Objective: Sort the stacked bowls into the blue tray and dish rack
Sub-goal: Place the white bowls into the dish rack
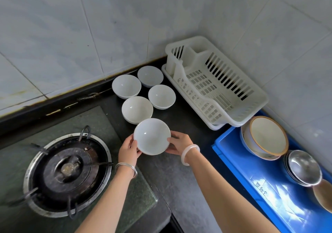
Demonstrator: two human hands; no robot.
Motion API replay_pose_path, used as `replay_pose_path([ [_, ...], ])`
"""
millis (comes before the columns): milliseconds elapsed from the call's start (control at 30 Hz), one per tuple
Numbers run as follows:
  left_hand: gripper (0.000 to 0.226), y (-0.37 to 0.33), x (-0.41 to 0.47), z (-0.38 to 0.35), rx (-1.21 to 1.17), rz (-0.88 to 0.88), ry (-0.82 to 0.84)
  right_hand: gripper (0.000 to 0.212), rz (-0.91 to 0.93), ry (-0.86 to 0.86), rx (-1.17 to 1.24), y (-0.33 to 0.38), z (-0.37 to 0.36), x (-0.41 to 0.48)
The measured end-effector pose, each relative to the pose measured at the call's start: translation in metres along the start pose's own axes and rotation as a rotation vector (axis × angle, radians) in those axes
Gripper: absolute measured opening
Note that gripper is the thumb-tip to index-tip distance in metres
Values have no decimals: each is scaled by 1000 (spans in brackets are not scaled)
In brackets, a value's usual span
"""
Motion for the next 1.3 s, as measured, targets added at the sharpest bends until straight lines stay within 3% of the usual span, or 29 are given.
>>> replay_pose_path([
  [267, 30, -31, -19, -35, 33, -77, 47, 35, 105, -55, 80, 14, 39, -11],
  [600, 19, -109, -1, -184, 119, -188, 272, 17, 358, -270, 243, 105, 148, -14],
  [767, 17, -127, 35, -263, 211, -171, 304, 15, 322, -347, 281, 146, 195, 27],
  [900, 25, -128, 70, -303, 235, -116, 303, 30, 259, -337, 345, 168, 213, 72],
  [1300, 42, -107, 165, -350, 349, -12, 225, 36, 128, -334, 320, 190, 215, 173],
])
Point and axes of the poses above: each hand's wrist, its own x-axis towards the middle knuckle, its own z-axis out of the back of the hand, y = z × x, the point moved 2 cm from there along x, towards the middle knuckle, and after that the axes turned 3 degrees about -x, right-handed, at the moved point
